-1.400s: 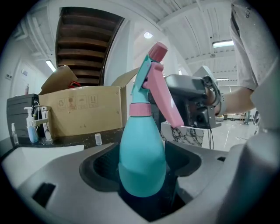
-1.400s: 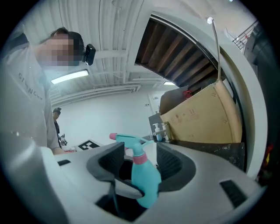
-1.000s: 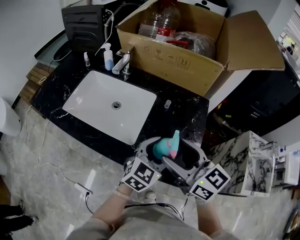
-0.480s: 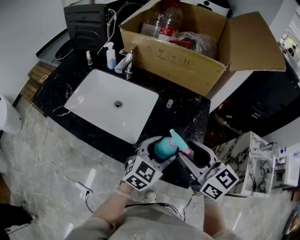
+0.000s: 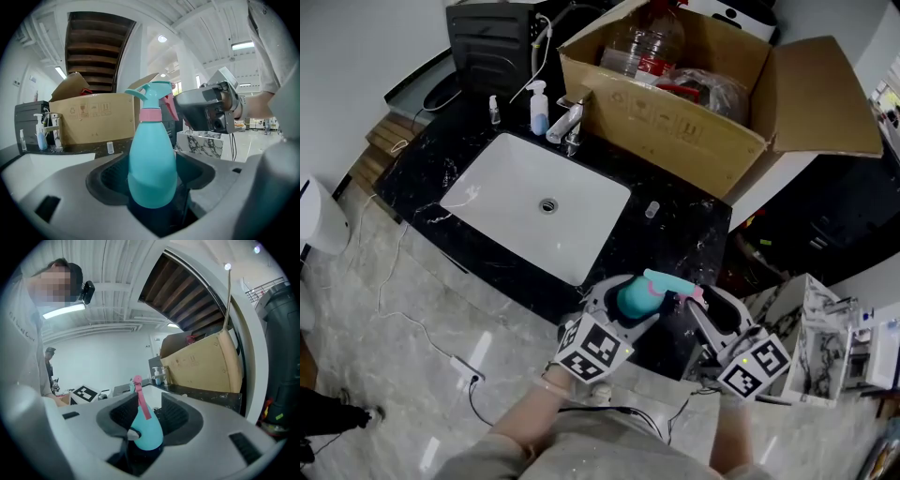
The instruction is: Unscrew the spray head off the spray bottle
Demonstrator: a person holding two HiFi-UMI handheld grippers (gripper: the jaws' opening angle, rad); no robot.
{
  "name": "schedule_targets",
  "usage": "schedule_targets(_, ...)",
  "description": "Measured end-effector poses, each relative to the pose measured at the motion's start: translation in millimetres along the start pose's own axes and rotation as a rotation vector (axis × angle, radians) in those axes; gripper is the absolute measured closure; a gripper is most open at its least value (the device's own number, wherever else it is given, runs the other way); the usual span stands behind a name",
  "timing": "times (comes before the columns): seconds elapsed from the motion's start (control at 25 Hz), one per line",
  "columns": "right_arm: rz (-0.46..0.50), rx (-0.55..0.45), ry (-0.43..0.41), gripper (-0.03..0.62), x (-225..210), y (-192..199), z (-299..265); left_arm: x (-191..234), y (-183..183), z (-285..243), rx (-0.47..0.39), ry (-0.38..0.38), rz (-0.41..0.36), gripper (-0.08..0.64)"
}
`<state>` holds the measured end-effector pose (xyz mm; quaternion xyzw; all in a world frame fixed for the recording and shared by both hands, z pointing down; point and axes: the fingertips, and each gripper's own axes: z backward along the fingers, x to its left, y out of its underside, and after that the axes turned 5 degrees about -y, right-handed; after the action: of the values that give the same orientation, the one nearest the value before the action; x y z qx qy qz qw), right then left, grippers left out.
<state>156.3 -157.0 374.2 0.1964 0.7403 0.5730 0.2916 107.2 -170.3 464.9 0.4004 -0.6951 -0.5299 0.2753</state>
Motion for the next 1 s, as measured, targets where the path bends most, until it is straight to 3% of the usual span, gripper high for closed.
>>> schedule_targets(0.72, -0.045, -0.035, 0.022, 0.495, -28, -4, -15, 1, 1, 4, 0.005, -0.024, 0.01, 0.238)
schedule_targets(1.0, -0.057, -0.066, 0.075, 0.502, -43, -6, -26, 0, 1, 3, 0.005, -0.028, 0.013, 0.238)
